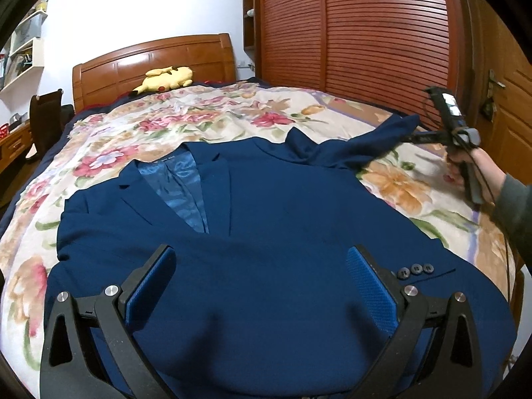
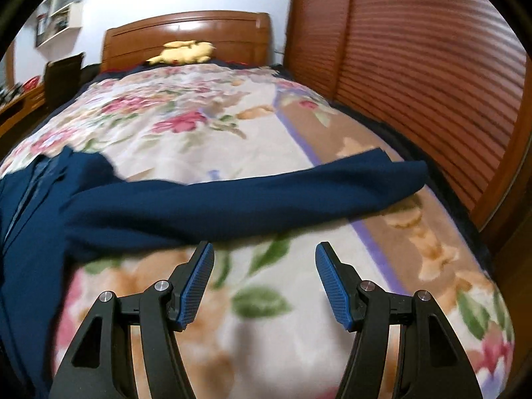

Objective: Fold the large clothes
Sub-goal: 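Move the right gripper to the other sleeve cuff and grasp it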

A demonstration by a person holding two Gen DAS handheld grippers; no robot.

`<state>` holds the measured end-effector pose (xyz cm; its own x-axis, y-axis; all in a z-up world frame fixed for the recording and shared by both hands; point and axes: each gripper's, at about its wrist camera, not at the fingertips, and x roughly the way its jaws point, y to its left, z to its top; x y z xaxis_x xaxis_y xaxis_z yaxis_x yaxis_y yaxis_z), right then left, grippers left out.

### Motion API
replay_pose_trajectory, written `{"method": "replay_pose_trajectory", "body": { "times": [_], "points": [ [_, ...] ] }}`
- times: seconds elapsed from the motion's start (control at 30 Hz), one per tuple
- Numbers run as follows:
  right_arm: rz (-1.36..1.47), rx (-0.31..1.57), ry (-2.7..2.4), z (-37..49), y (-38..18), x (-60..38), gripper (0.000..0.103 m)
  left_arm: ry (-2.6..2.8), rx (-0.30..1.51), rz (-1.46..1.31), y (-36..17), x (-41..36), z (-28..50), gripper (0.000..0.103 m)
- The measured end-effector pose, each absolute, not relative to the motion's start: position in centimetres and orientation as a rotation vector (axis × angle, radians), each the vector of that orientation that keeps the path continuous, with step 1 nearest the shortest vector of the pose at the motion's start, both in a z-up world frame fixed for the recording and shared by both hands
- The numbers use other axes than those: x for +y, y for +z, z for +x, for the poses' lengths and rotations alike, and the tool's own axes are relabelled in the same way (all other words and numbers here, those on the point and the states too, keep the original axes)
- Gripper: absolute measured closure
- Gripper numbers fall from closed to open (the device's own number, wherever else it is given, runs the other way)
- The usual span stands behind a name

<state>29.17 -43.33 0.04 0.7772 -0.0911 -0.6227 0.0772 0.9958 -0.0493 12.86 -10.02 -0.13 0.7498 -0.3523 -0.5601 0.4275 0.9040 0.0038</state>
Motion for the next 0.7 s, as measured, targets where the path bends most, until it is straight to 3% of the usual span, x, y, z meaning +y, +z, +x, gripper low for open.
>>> {"method": "replay_pose_trajectory", "body": {
  "times": [0.57,0.63,0.7],
  "points": [
    [0.167,0.769,-0.183,37.4,-2.6,-47.7,0.038,-0.430,0.599,0.149,-0.8,-10.4,13.0,0.000],
    [0.164,0.770,-0.167,37.7,-2.8,-47.5,0.049,-0.427,0.599,0.150,-0.9,-10.4,12.9,0.000],
    [0.143,0.781,-0.149,37.8,-2.9,-47.1,0.075,-0.426,0.601,0.149,-1.0,-10.4,12.9,0.000]
  ]
}}
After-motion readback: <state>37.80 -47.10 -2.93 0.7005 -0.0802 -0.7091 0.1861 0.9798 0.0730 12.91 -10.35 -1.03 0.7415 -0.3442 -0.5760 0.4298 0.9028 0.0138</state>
